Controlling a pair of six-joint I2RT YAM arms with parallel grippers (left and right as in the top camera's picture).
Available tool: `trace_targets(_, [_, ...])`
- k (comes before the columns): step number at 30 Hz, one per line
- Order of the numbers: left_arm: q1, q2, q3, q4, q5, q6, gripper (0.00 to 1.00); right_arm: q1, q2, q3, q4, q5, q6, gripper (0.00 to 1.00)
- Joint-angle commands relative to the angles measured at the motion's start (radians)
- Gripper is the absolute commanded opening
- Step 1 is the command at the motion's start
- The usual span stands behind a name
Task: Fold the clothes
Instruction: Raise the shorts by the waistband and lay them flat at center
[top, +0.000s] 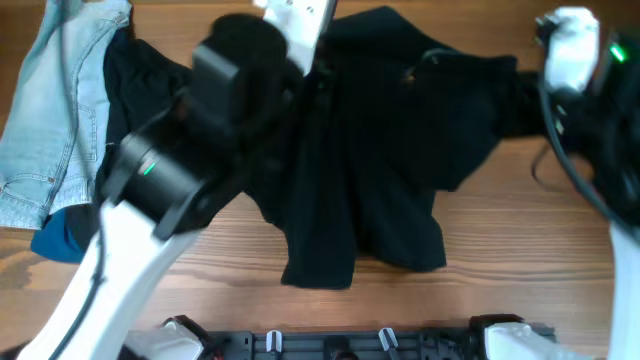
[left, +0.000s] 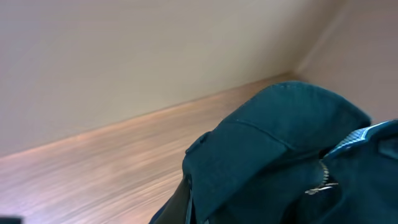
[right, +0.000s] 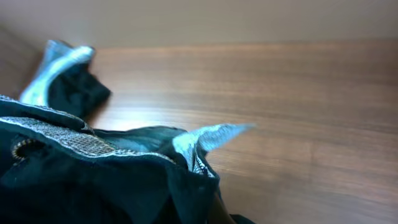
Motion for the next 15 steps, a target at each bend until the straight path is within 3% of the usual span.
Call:
trace_targets(1, [0.087, 0.108, 0.032, 0.013, -0.192, -0.01, 0.04, -0.021, 0.148, -0.001, 0.034, 0.154, -0.041, 0.04])
trace_targets(9, [0.188, 0.401, 0.031, 0.067, -0.191, -0.032, 0.04, -0.021, 0.477, -0.001, 0.24, 0.134, -0.069, 0.04])
trace_targets(15, [0.259, 0.576, 0.031, 0.193, -0.192, -0.032, 0.04, -0.021, 0.688, -0.001, 0.472, 0.128, -0.067, 0.04])
